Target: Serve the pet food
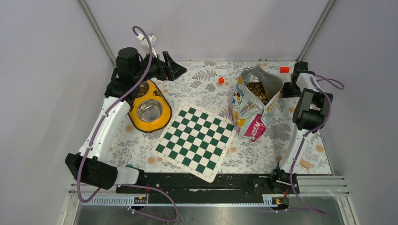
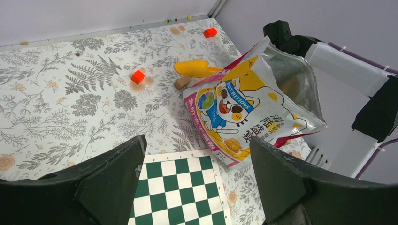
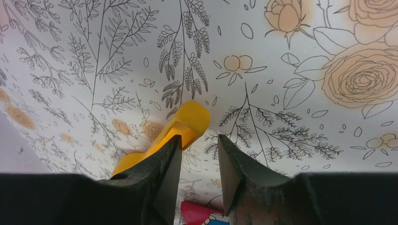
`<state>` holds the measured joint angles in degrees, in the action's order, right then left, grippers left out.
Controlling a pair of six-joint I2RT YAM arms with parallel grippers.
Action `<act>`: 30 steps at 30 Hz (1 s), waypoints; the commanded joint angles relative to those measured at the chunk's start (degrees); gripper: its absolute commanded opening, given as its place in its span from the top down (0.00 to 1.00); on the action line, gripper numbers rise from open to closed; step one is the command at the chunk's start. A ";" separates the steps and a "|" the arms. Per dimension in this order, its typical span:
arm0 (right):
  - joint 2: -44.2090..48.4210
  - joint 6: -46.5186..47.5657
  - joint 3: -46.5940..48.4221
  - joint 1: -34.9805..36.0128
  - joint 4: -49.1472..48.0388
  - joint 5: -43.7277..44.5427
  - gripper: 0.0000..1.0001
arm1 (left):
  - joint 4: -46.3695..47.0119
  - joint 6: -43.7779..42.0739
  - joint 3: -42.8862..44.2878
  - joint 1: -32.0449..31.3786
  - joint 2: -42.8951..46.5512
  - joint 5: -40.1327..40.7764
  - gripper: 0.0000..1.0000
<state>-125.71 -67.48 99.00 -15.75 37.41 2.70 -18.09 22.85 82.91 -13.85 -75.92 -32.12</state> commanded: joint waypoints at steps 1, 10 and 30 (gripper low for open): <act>-0.90 -4.80 1.38 1.36 1.15 6.49 0.59 | -0.13 -1.68 3.26 0.31 -0.35 1.27 0.17; -2.78 -7.56 3.56 3.44 5.03 10.61 0.65 | -2.51 -4.01 5.40 0.32 -0.85 2.48 0.17; 17.46 4.92 6.41 6.43 -2.55 24.07 1.00 | -3.62 -4.92 4.20 0.31 1.35 2.68 0.16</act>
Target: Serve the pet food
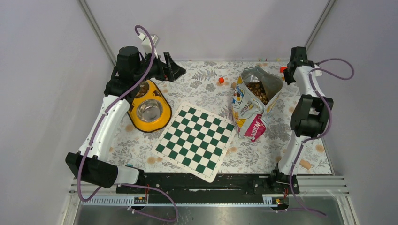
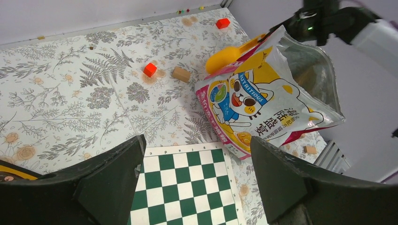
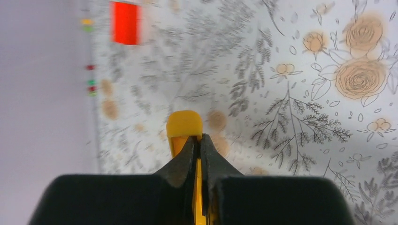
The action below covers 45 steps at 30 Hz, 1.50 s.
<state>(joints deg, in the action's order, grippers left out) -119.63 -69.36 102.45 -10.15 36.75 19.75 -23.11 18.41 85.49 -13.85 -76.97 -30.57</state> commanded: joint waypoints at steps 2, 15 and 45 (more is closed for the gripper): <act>15.17 9.02 2.85 0.90 -4.59 7.50 1.00 | 1.41 -0.27 1.30 0.31 2.88 1.08 0.16; 32.39 23.65 0.66 1.18 -23.84 -14.14 1.00 | 4.43 1.95 0.35 -1.68 5.36 0.55 0.17; 42.39 34.24 -6.70 41.71 -12.27 -8.08 1.00 | 16.67 -1.47 13.17 -21.37 -15.13 -5.34 0.11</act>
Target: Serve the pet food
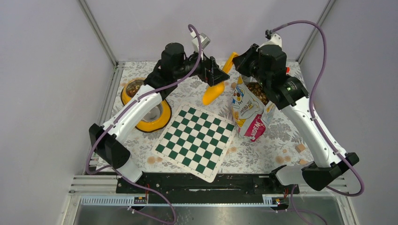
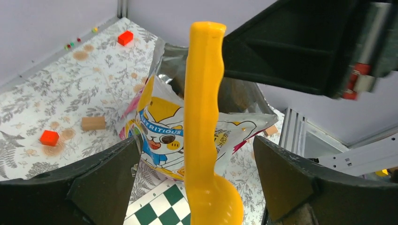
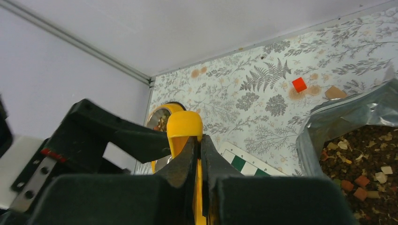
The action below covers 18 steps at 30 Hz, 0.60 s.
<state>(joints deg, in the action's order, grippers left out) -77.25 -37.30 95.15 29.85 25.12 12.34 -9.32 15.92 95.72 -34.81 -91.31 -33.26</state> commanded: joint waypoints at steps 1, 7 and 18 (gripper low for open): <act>-0.28 2.16 0.61 2.04 -0.65 -0.77 1.00 | 2.85 1.15 2.90 -0.39 -1.19 -2.64 0.11; -1.43 2.06 1.20 2.73 -0.48 -2.14 1.00 | 2.07 0.90 3.72 -0.44 -3.03 -2.99 0.25; -1.77 7.17 2.47 2.61 -0.04 -1.99 0.73 | 1.38 -0.61 4.78 0.68 -3.15 -1.86 1.00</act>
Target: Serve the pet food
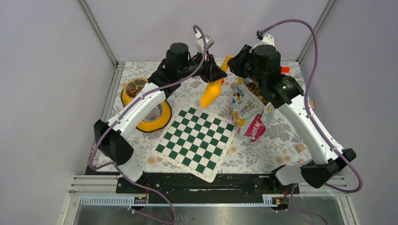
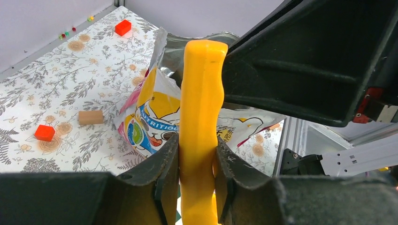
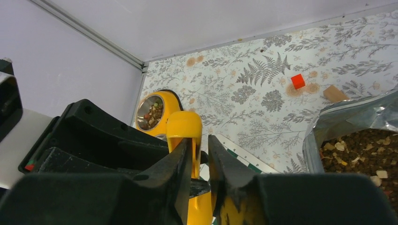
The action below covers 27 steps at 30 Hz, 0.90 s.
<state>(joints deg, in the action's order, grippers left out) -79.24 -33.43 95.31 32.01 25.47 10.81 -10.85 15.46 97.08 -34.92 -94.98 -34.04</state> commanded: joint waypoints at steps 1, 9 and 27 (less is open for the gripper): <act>0.22 3.90 2.46 0.50 -0.40 -0.67 0.65 | 3.45 0.36 3.39 1.23 0.58 -1.90 1.00; 5.41 14.71 -4.89 -5.84 -7.42 -27.15 0.10 | 14.29 16.72 2.57 7.70 2.28 -10.98 1.00; 0.73 -1.84 -8.18 -7.06 -40.99 -71.60 0.11 | 83.23 60.56 3.30 8.77 2.79 -35.09 1.00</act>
<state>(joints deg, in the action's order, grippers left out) -76.86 -28.36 86.65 24.49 -1.13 -50.74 44.66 57.63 96.05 -25.80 -92.66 -60.77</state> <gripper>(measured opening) 0.905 0.276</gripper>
